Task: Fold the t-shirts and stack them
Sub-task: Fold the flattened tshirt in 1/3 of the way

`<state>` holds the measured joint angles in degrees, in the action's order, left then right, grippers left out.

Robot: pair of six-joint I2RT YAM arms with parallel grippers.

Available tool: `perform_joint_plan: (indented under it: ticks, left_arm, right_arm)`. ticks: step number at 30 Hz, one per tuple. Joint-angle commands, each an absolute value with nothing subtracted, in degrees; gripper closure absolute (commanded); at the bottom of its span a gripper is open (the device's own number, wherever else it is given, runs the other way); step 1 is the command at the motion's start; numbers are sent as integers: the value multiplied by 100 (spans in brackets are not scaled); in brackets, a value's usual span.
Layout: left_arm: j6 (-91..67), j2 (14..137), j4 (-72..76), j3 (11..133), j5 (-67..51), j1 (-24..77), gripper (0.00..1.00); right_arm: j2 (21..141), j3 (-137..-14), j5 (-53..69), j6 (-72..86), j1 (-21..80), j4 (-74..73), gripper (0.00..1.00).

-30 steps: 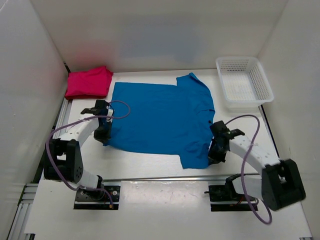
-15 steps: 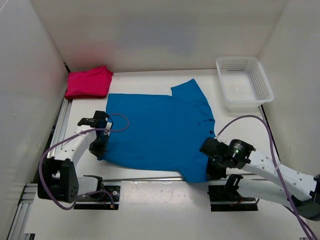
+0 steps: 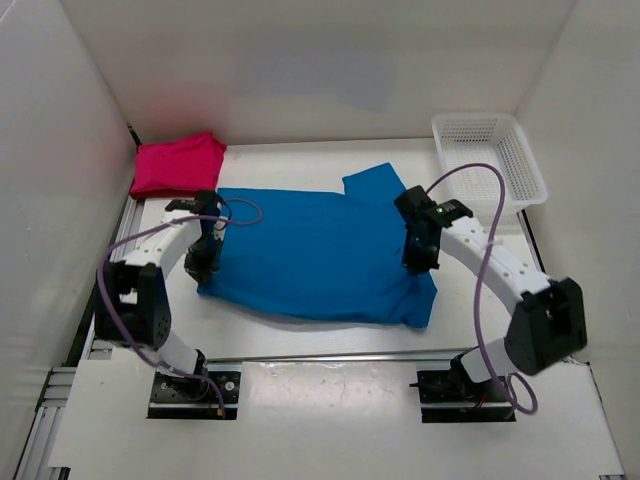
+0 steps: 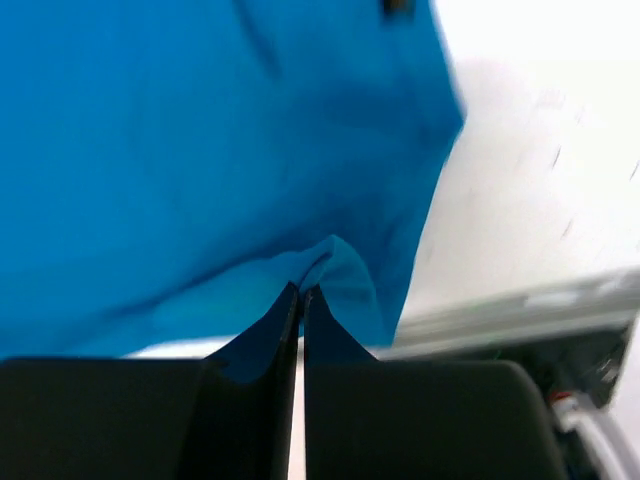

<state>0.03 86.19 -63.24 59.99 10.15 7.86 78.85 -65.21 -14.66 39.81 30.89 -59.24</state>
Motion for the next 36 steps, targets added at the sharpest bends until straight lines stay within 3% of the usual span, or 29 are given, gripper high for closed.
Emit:
perform_joint_plan:
  ticks: [1,10,25,29,31,34,36]
  left_arm:
    - [0,9217,-6152,6721,1099,555,90]
    - [0,10449,-6214,7813,923,326,90]
    - [0,10811,-6100,8104,809,202,89]
    - [0,10934,-5977,8164,1133,202,82]
    - [0,10934,-5897,8235,1274,149,69]
    - [0,10873,-5643,8384,1572,9,64]
    - [0,10776,-5424,8454,1696,-62,51]
  right_arm:
    - [8331,-7056,-1582,2892,2620,-5072,100]
    - [9930,-8033,-1521,2180,2021,-4720,100]
    - [10731,-8639,-1143,1898,1661,-4605,100]
    - [10968,-8771,-1143,1898,1661,-4605,100]
    - [11039,-8955,-1143,1898,1661,-4605,100]
    - [11162,-9026,-1090,1898,1661,-4605,100]
    - [11162,-9026,-1037,1898,1661,-4605,100]
